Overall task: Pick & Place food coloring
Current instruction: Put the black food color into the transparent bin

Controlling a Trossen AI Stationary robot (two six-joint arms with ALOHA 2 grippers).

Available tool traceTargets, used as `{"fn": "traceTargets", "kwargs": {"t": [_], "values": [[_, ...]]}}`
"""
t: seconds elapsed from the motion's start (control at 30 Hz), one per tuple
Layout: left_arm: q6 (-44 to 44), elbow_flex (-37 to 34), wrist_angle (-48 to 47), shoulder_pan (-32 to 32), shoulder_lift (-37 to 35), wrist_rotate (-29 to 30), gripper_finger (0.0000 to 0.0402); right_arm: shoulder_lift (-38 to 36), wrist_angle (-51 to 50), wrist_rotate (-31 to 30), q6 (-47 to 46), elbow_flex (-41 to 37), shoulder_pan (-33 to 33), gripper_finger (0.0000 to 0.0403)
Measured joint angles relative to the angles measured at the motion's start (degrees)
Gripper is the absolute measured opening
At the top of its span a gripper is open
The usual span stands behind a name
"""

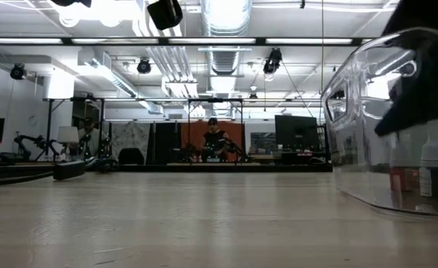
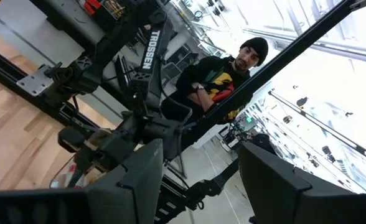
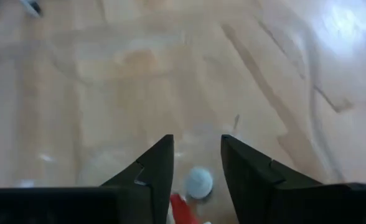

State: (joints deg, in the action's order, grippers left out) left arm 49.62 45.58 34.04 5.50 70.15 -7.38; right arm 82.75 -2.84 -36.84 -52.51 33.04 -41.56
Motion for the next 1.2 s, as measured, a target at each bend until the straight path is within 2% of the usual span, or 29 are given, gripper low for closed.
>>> {"fn": "traceTargets", "kwargs": {"t": [0.2, 0.43, 0.73, 0.83, 1.03, 1.2], "values": [[-0.23, 0.0, 0.02, 0.0, -0.07, -0.09, 0.0181, -5.88, -2.72, -0.01, 4.69, 3.48, -0.07, 0.014], [-0.51, 0.0, -0.13, 0.0, -0.09, -0.52, 0.0181, -13.15, -15.75, -1.1, 7.19, 10.42, -0.04, 0.0152], [-3.42, 2.06, -2.19, 0.75, -0.09, -0.64, 0.018, -14.36, -18.03, -1.92, 17.36, 20.54, -0.03, 0.0158], [-6.25, 5.77, -10.4, 1.44, -0.11, -0.53, 0.0176, -14.11, -18.33, -1.93, 20.42, 23.46, -0.04, 0.0157], [-10.13, 16.92, -35.73, 2.79, 1.2, 3.25, 0.0172, -14.05, -22.47, -1.92, 21.24, 27.8, -0.07, 0.0156], [-10.51, 24.7, -46.5, 4.26, 4.16, 4.1, 0.0171, -14.03, -23.74, -1.9, 21.52, 29.64, -0.07, 0.0157]]}}
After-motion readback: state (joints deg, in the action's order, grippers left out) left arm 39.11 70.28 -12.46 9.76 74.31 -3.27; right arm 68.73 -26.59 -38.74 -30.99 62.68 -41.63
